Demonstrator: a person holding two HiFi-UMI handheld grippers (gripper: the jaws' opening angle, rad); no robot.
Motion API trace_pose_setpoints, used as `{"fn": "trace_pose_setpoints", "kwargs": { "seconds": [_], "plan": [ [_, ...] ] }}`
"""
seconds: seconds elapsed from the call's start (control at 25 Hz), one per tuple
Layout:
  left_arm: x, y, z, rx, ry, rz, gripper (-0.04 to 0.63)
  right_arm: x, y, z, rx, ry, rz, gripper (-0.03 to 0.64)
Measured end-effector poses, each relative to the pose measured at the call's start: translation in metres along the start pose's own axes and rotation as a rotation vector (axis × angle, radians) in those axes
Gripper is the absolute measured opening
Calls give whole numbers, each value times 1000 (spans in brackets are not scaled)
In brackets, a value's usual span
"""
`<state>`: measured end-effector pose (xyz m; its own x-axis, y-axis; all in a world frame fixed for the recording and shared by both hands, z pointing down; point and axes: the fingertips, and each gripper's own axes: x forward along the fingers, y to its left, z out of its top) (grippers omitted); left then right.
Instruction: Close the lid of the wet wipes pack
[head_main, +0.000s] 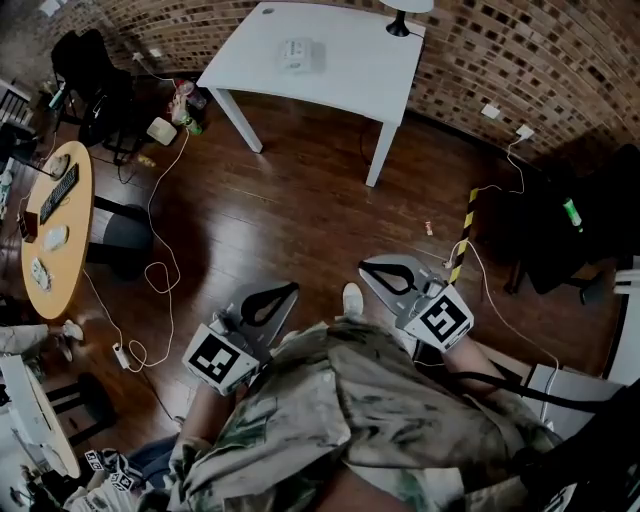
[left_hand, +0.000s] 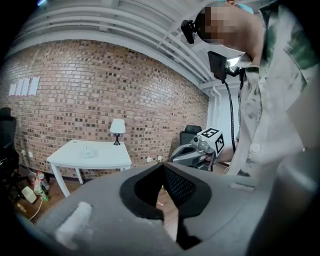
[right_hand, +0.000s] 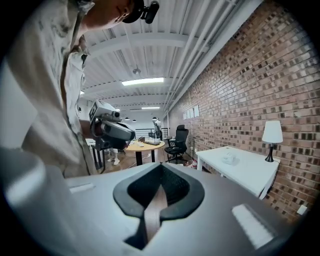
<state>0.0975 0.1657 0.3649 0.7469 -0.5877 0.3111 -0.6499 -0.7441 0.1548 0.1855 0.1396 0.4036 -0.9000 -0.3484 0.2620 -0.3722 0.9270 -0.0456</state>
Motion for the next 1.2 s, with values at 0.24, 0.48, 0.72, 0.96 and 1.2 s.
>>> {"fn": "trace_pose_setpoints", "kwargs": {
  "seconds": [0.24, 0.48, 0.72, 0.96, 1.2],
  "plan": [
    [-88, -22, -29, -3, -60, -6, 0, 18, 94, 20, -27, -6, -10, 3],
    [-163, -60, -60, -12, -87, -75, 0, 14, 184, 29, -57, 21, -87, 3],
    [-194, -96, -77, 4, -95, -124, 0, -10, 256, 25, -58, 42, -118, 3],
    [-190, -149, -69, 28, -118, -162, 0, -48, 281, 27, -75, 6, -155, 3],
    [-169, -210, -66, 51, -107, -151, 0, -117, 294, 10, -65, 2, -172, 3]
  ]
}}
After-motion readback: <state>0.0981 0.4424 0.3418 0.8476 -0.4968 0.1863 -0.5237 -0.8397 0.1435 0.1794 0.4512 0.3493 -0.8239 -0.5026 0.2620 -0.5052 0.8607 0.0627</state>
